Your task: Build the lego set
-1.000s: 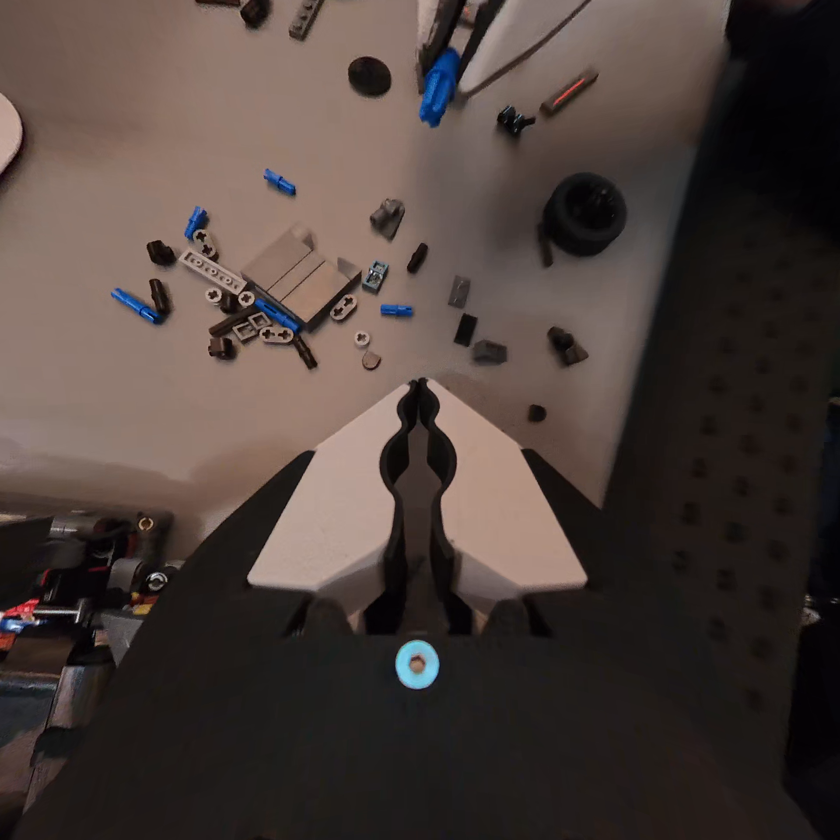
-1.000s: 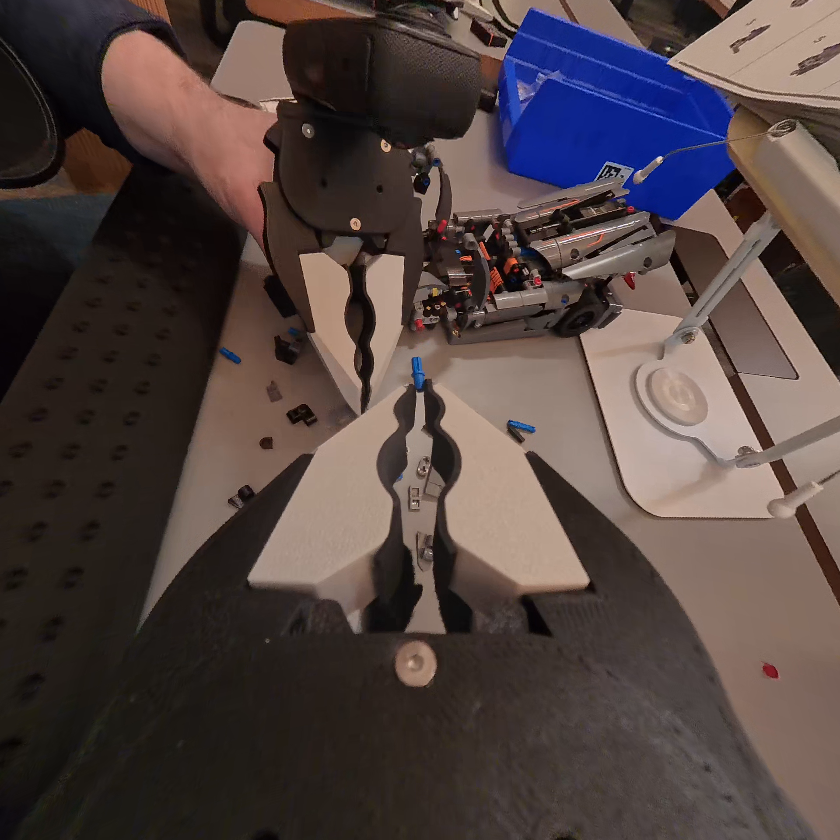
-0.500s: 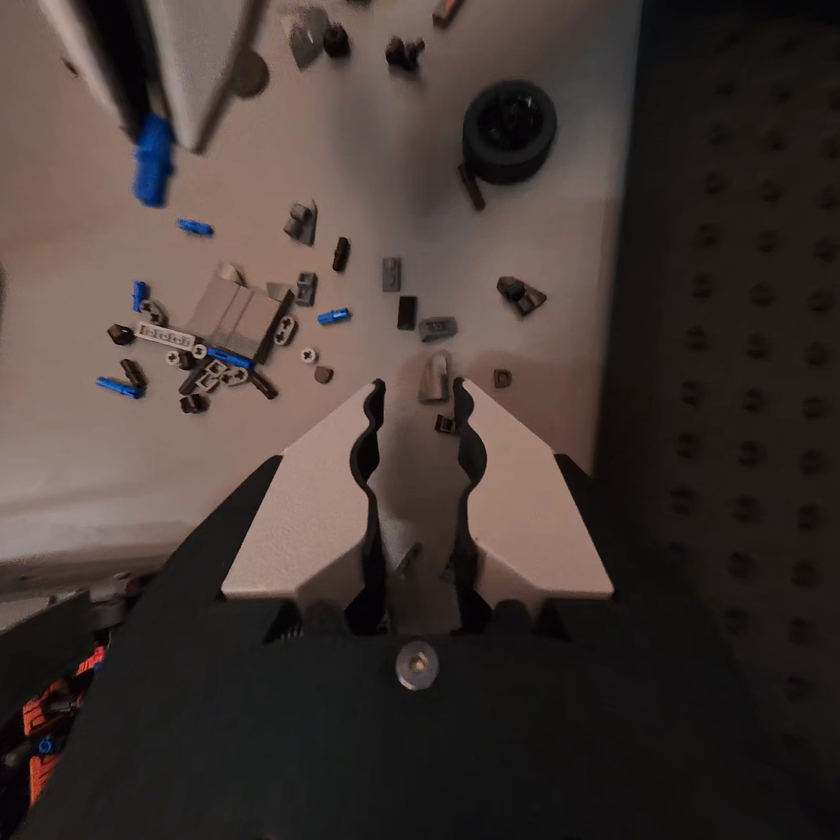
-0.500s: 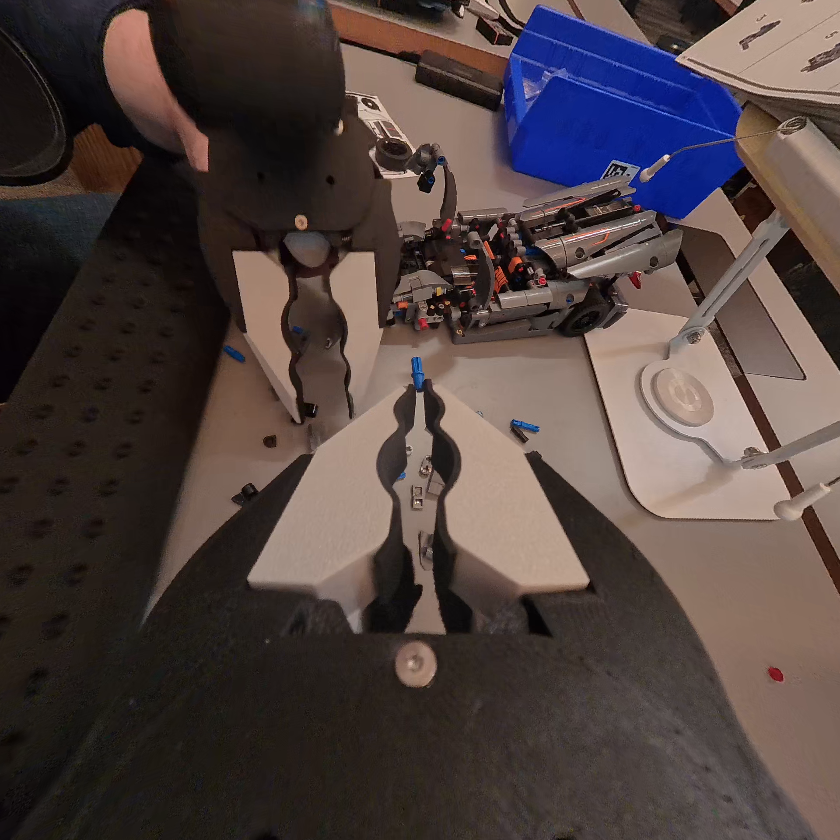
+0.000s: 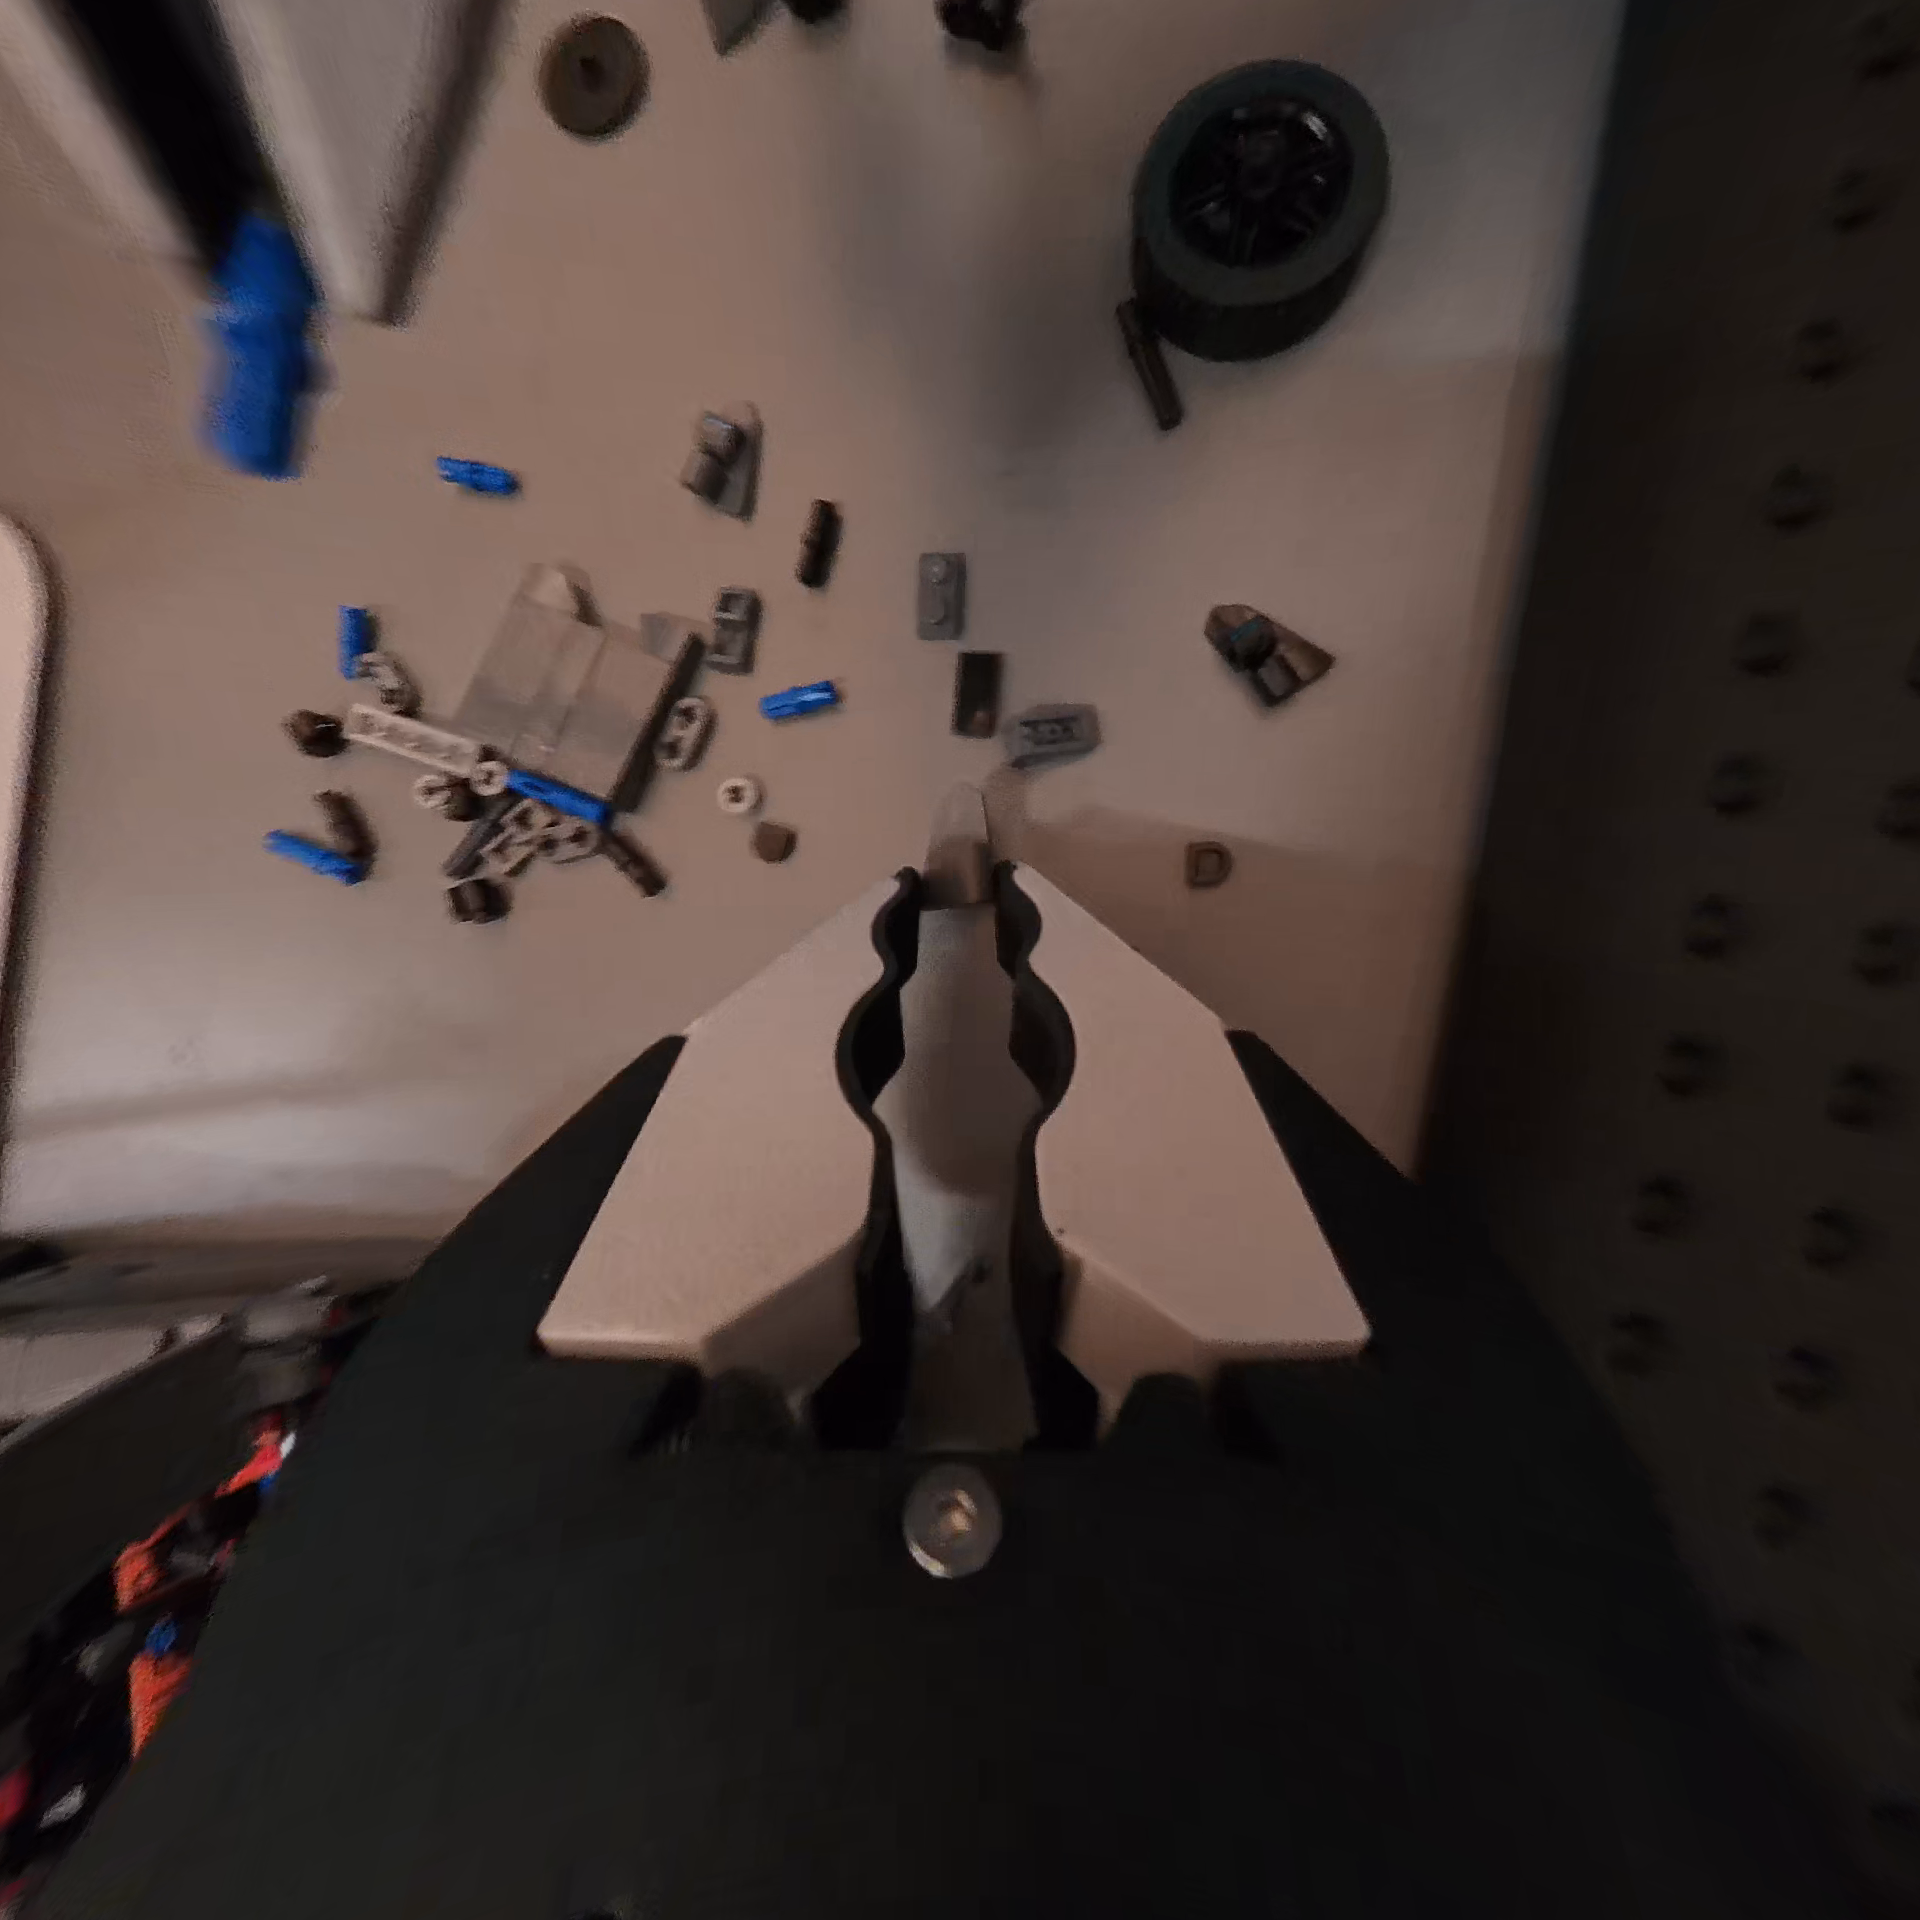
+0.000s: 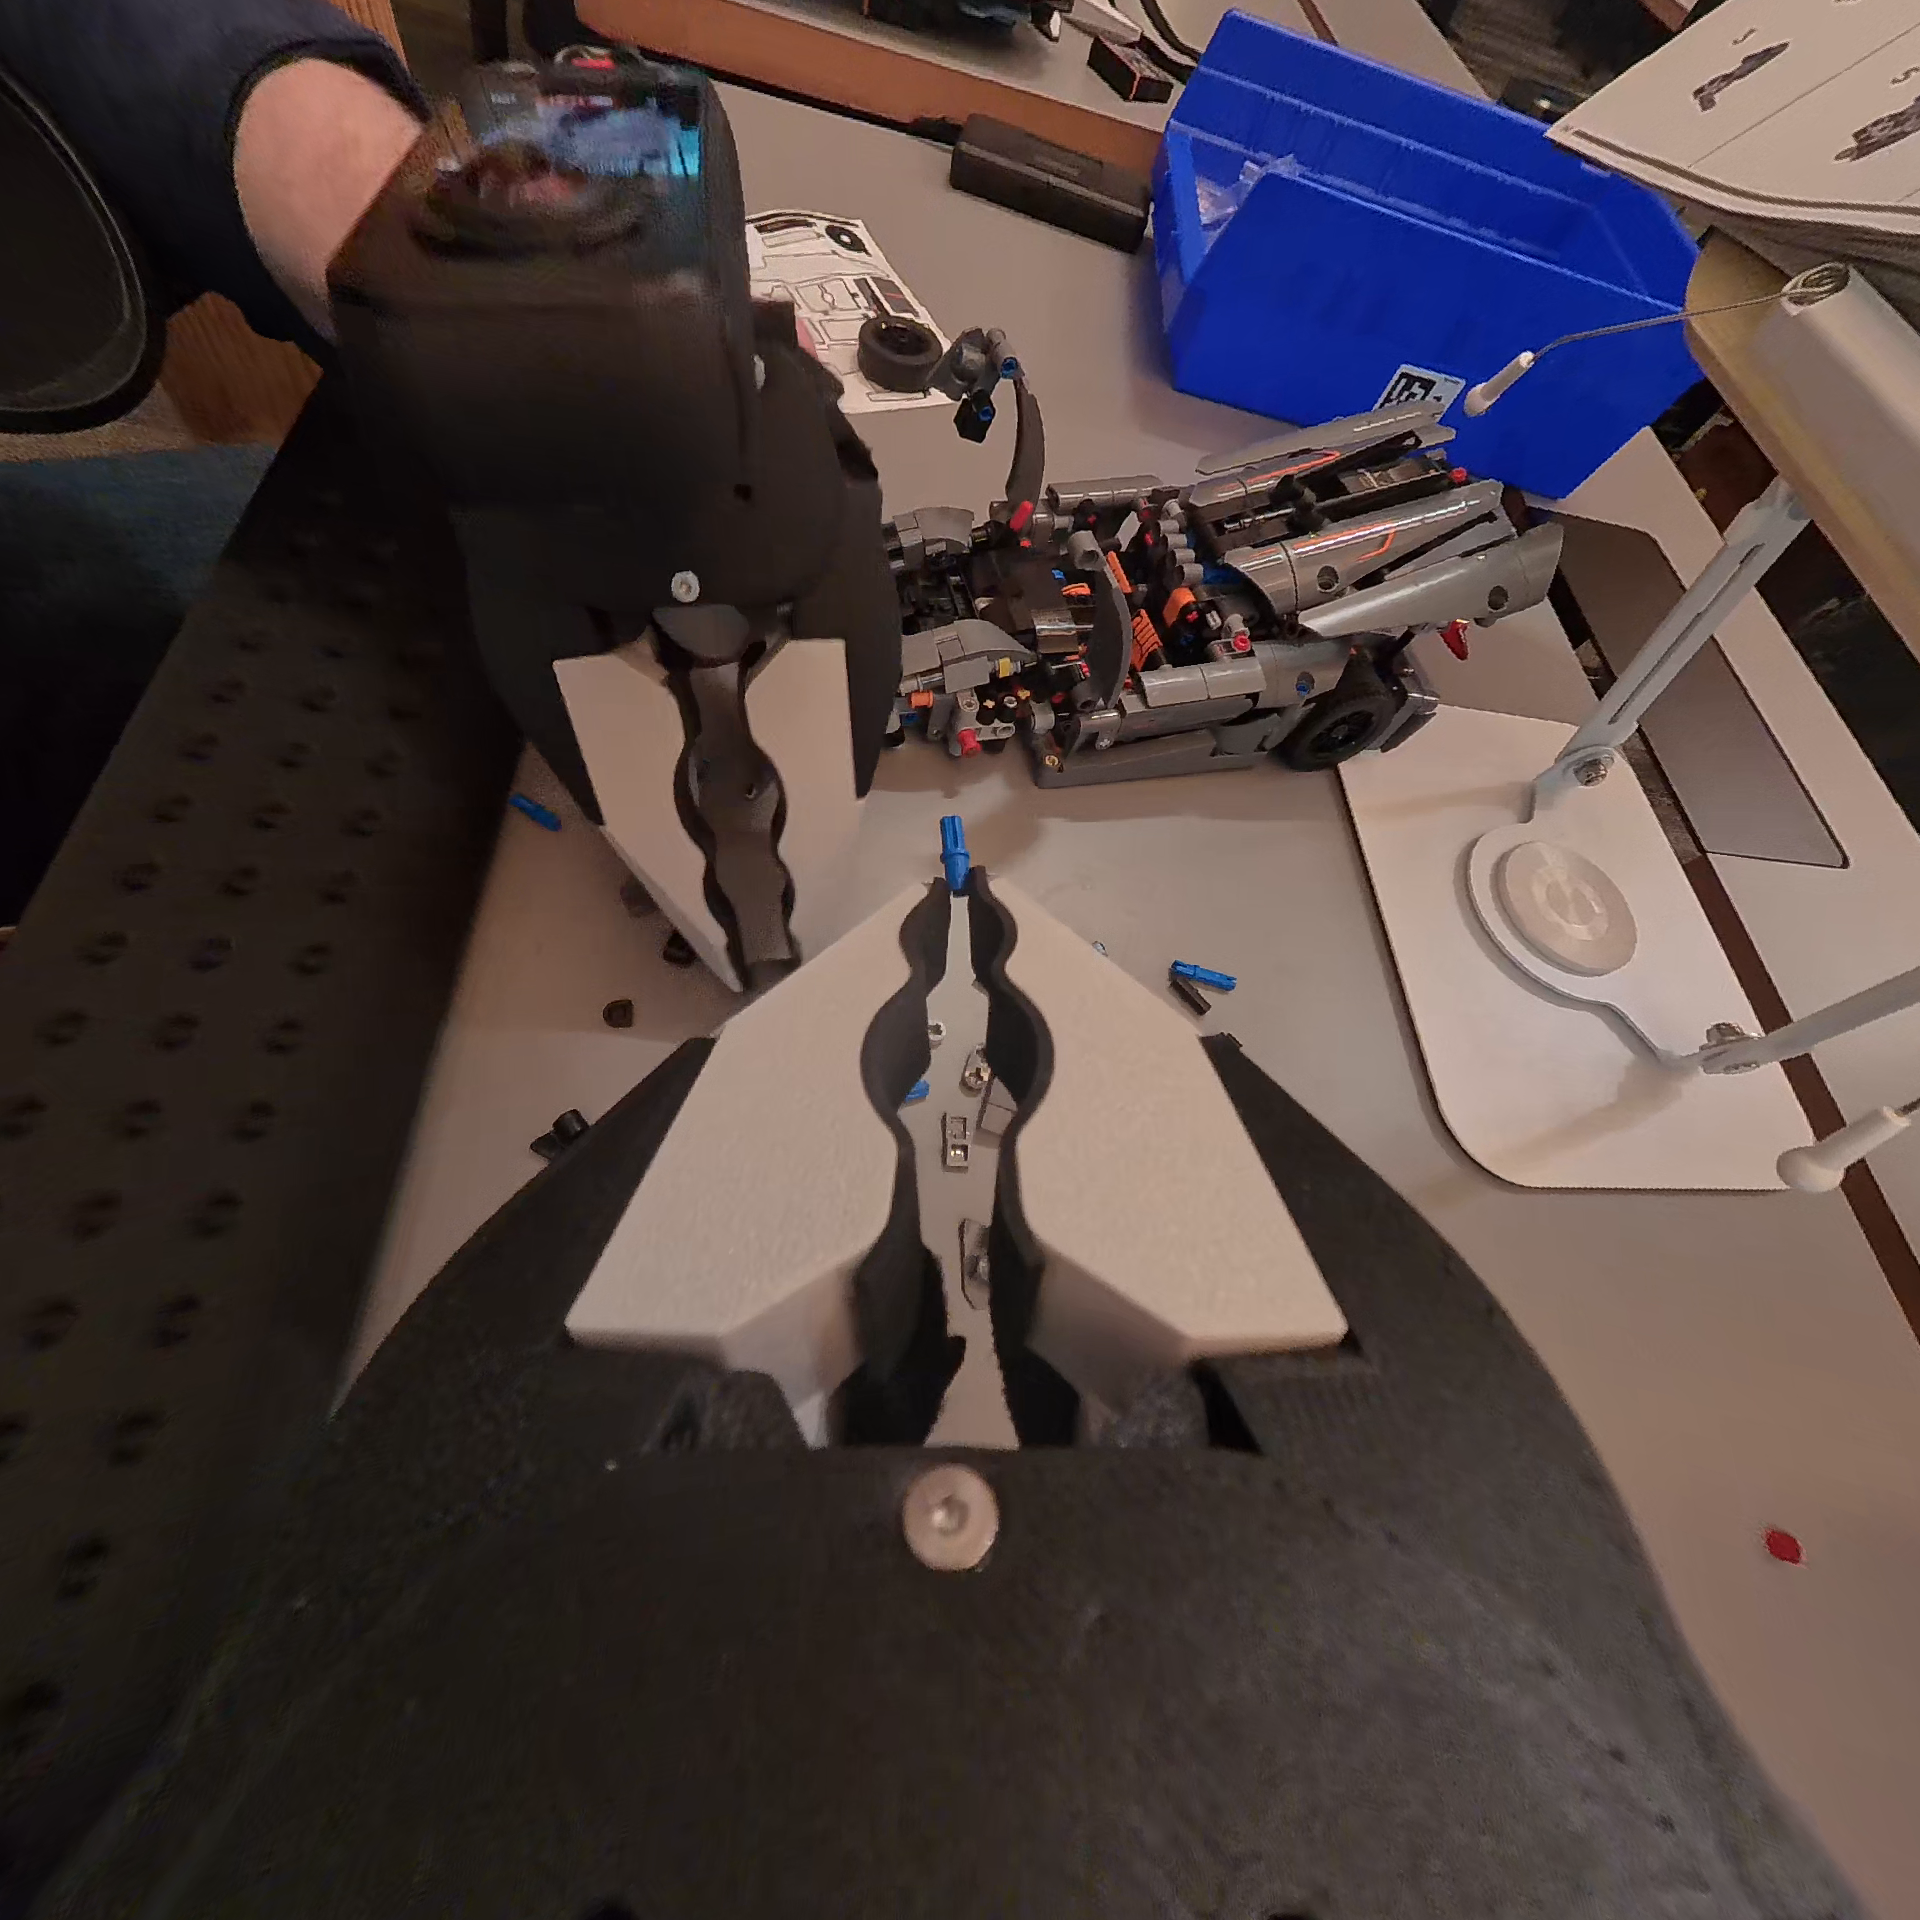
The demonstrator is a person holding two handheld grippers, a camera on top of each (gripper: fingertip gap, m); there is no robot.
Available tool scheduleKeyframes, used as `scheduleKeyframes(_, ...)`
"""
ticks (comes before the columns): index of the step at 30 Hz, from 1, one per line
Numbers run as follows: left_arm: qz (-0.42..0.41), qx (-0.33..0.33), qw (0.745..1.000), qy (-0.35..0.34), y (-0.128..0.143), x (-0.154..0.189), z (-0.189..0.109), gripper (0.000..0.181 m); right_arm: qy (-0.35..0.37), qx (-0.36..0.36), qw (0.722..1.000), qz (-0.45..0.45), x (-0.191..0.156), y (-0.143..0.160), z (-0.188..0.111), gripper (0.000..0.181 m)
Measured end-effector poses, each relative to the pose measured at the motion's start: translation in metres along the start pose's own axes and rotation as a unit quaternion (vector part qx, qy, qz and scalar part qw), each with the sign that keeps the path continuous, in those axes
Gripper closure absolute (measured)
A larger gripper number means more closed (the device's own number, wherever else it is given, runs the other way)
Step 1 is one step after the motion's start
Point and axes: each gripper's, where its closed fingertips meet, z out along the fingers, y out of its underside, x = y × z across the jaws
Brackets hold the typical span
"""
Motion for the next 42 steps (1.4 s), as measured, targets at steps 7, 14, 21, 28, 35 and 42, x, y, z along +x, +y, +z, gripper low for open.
scheduleKeyframes(7,-0.102,0.085,0.985,-0.106,-0.013,-0.054,-0.045,0.17,-0.005,0.005,0.999,0.034,-0.001,-0.006,0.016,0.18)
scheduleKeyframes(14,-0.094,0.127,0.963,-0.217,-0.02,-0.083,-0.08,0.17,0.013,0.013,0.991,0.131,0.012,-0.006,0.039,0.18)
scheduleKeyframes(21,-0.088,0.147,0.949,-0.264,-0.027,-0.09,-0.096,0.17,0.019,0.096,0.967,0.235,0.026,-0.024,0.039,0.18)
scheduleKeyframes(28,-0.072,0.144,0.944,-0.287,-0.029,-0.092,-0.1,0.17,0.016,0.104,0.962,0.253,0.026,-0.025,0.043,0.18)
scheduleKeyframes(35,-0.055,0.134,0.938,-0.315,-0.03,-0.095,-0.104,0.17,0.018,0.129,0.95,0.282,0.029,-0.029,0.042,0.181)
scheduleKeyframes(42,-0.072,0.135,0.935,-0.319,-0.027,-0.1,-0.107,0.17,0.052,0.146,0.945,0.287,0.036,-0.033,0.039,0.181)
